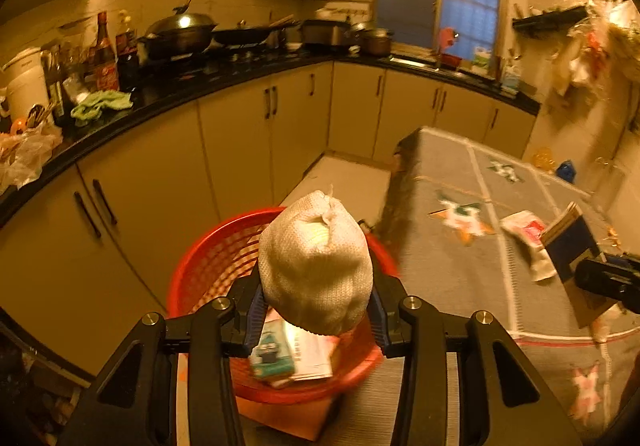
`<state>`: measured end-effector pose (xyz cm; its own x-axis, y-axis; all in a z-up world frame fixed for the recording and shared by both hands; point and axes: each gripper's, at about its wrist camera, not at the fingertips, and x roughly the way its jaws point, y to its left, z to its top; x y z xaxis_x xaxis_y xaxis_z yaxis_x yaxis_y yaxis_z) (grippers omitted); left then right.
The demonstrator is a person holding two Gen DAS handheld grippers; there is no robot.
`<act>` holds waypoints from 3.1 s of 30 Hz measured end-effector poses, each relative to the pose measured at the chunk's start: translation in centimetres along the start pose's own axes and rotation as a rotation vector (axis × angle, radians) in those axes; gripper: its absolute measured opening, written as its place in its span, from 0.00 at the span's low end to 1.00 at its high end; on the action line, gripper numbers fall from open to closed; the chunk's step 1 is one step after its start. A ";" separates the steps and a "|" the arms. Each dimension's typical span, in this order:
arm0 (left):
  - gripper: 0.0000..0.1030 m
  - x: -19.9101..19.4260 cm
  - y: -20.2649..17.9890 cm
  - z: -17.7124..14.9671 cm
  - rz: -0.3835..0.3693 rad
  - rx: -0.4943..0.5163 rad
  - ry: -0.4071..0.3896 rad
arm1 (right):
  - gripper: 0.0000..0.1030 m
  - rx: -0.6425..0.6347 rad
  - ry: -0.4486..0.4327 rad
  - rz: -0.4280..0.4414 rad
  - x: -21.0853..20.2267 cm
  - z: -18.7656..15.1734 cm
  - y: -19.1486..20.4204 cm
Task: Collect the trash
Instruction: 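Carry the cloth bundle and leaflet over the red basket, then open the left tool over the basket while the right tool releases the leaflet in, then grasp the clear plastic bag with the left tool while the right tool grasps the tan tape roll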
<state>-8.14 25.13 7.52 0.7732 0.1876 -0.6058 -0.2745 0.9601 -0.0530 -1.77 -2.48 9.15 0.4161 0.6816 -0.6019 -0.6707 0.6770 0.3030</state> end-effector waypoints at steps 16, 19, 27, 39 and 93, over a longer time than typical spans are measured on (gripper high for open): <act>0.43 4.9 4.4 -1.2 0.057 -0.040 0.095 | 0.38 -0.003 0.157 0.111 13.5 4.3 5.1; 0.51 5.1 4.6 -1.3 0.057 -0.050 0.109 | 0.53 0.014 0.173 0.105 14.7 4.5 4.9; 0.61 4.1 3.4 -1.0 0.040 -0.035 0.085 | 0.55 0.068 0.088 0.073 9.8 3.6 1.9; 0.66 -0.6 -10.7 -2.2 -0.199 0.167 0.044 | 0.56 0.249 -0.069 -0.429 -9.6 -6.5 -9.3; 0.27 -1.2 -34.5 -6.5 -0.537 0.440 0.208 | 0.11 0.618 -0.174 -0.589 -21.8 -15.9 -23.1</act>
<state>-3.32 -9.52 4.96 0.6001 -0.3350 -0.7264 0.4022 0.9113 -0.0881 -5.09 -37.35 3.51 0.7122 0.1718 -0.6806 0.1155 0.9277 0.3551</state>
